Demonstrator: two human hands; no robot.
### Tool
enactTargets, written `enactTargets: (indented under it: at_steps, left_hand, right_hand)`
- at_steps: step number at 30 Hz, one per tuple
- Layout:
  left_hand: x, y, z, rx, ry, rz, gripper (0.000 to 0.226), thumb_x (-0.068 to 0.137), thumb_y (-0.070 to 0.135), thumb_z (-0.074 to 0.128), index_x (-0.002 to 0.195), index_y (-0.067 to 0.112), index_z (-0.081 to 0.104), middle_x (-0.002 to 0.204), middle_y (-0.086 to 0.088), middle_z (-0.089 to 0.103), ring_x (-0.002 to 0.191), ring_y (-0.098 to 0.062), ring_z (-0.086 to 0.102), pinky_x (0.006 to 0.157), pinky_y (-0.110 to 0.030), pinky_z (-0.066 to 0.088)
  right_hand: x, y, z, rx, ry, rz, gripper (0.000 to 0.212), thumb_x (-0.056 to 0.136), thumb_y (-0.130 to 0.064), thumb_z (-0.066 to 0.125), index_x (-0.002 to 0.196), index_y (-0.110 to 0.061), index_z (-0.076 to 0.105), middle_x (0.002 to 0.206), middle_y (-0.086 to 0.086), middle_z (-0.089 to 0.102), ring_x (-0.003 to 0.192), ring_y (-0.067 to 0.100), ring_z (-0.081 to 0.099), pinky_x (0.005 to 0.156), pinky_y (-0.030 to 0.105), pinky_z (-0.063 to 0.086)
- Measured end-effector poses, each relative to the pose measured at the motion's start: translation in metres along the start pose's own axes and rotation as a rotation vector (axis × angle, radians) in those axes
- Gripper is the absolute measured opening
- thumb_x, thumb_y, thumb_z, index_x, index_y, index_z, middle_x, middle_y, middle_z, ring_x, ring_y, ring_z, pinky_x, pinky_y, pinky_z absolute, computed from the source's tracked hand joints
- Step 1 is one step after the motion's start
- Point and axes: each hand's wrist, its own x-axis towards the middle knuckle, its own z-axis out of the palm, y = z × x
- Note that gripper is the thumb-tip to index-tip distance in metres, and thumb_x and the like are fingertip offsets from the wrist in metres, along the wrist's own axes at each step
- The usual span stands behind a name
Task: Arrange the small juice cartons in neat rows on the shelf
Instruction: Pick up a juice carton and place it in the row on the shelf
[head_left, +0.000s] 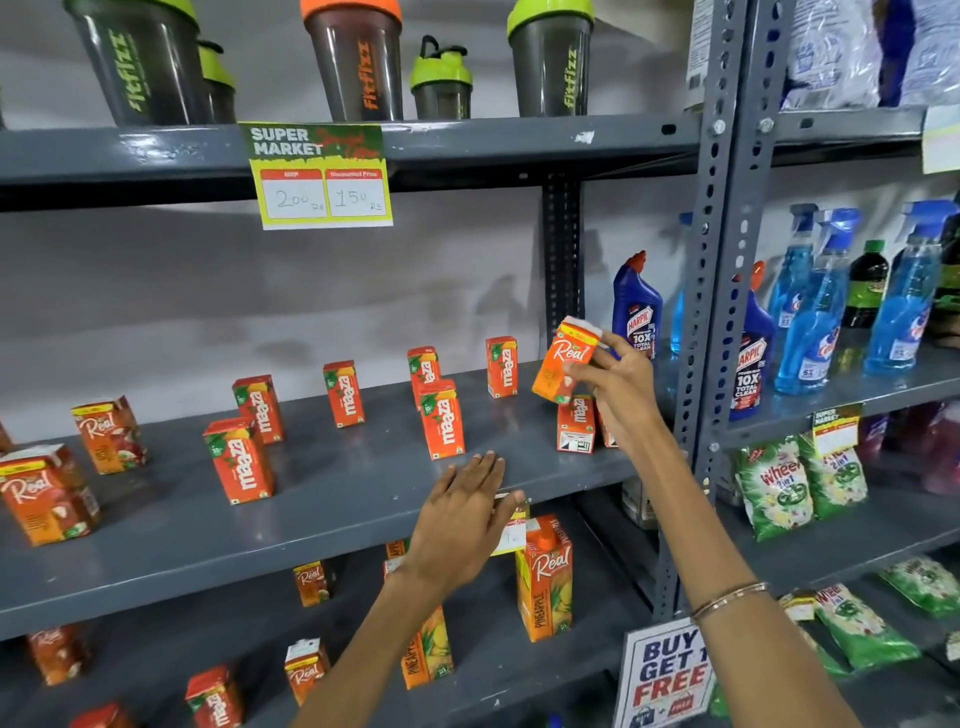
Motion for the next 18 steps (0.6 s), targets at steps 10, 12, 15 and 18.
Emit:
enactTargets:
  at_steps: [10,12,15,18]
  left_hand:
    - [-0.064,-0.043,-0.022,0.145,0.105,-0.082,0.069,0.103,0.060,0.013,0.155,0.020,0.034,0.162,0.002,0.038,0.151,-0.015,0.031,0.127,-0.038,0.014]
    - [-0.092,-0.069,-0.034,0.159,0.118,-0.131,0.066,0.104,0.059,0.020,0.153,0.019,0.039,0.160,0.000,0.040,0.149,-0.017,0.035,0.126,-0.042,0.021]
    - [-0.136,-0.116,-0.056,0.180,0.138,-0.211,0.068,0.104,0.060,0.016,0.153,0.018,0.039,0.161,0.000,0.037,0.151,-0.018,0.032,0.125,-0.045,0.024]
    - [-0.183,-0.172,-0.081,0.234,0.176,-0.266,0.068,0.104,0.057,0.016,0.152,0.015,0.041,0.159,-0.004,0.041,0.148,-0.023,0.037,0.123,-0.048,0.028]
  right_hand:
    - [-0.059,0.014,0.058,0.100,-0.170,-0.017,0.042,0.081,-0.010,0.075,0.118,-0.027,0.064,0.110,-0.005,0.077,0.102,0.012,0.074,0.075,0.026,0.060]
    - [-0.080,0.023,0.096,0.071,-0.243,-0.031,0.043,0.080,-0.013,0.075,0.118,-0.030,0.063,0.110,-0.006,0.077,0.103,0.012,0.074,0.077,0.026,0.060]
    - [-0.111,0.037,0.161,0.055,-0.360,-0.035,0.044,0.083,-0.008,0.073,0.118,-0.032,0.059,0.106,-0.009,0.077,0.098,0.005,0.072,0.074,0.021,0.057]
    - [-0.145,0.058,0.234,0.046,-0.464,-0.011,0.045,0.087,-0.004,0.071,0.121,-0.030,0.056,0.108,-0.009,0.077,0.099,0.005,0.072,0.073,0.019,0.057]
